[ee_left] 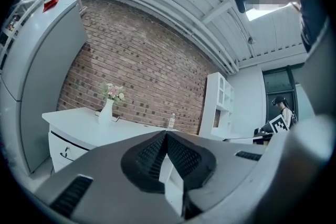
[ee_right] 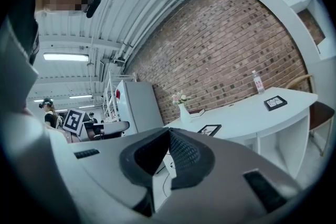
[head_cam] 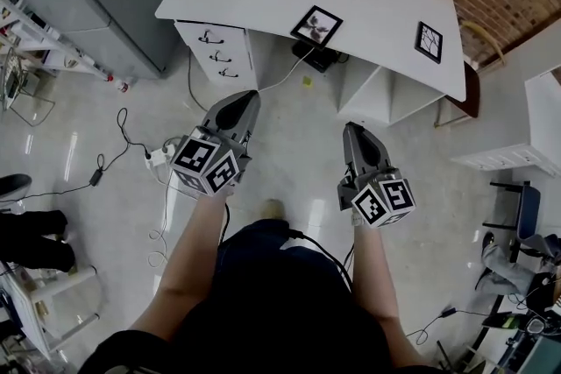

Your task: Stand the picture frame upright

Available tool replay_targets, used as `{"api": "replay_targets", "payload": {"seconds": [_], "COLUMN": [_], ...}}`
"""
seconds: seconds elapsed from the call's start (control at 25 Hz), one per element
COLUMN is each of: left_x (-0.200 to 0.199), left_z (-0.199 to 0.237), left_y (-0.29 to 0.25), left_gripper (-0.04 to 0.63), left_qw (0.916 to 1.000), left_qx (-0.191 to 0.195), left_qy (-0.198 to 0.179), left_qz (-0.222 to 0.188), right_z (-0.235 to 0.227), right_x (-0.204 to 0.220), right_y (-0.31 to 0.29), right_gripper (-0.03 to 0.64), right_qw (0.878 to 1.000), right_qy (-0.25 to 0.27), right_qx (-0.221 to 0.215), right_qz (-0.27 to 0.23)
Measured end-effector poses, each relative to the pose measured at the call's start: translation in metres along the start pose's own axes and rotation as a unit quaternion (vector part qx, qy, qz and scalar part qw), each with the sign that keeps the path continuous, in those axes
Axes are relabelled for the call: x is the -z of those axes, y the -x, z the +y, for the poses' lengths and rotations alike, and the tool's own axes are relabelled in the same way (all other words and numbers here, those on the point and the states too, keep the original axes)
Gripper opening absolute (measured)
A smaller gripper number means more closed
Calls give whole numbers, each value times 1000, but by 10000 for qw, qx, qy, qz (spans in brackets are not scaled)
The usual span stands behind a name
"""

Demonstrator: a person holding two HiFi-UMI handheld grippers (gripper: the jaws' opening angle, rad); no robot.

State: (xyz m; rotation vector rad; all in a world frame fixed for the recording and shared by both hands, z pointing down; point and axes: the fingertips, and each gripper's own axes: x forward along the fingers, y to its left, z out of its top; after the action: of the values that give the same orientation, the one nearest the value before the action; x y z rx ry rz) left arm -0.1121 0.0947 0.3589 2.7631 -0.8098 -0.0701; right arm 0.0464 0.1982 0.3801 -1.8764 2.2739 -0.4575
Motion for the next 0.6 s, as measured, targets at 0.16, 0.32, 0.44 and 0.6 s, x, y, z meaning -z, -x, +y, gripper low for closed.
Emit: {"api": "replay_targets", "payload": {"seconds": [0.16, 0.32, 0.44, 0.6], "left_x": [-4, -4, 4, 16], "left_z": [16, 30, 32, 35], "left_y": [-18, -29, -35, -43], "left_gripper": [0, 0, 0, 0], "left_qw": [9999, 9999, 9998, 9994], "left_qx": [97, 72, 90, 95], "left_qy": [-15, 79, 169, 261], "left_qz": [20, -1, 71, 189], "right_z": [-11, -16, -21, -33], "right_x": [-5, -6, -1, 5], "right_y": [-19, -32, -34, -38], "right_gripper": [2, 2, 2, 2], "right_qw": [9999, 9999, 9998, 9994], "right_qy": [-58, -64, -116, -248], "right_qx": [118, 127, 172, 220], "right_qz": [-81, -77, -15, 55]}}
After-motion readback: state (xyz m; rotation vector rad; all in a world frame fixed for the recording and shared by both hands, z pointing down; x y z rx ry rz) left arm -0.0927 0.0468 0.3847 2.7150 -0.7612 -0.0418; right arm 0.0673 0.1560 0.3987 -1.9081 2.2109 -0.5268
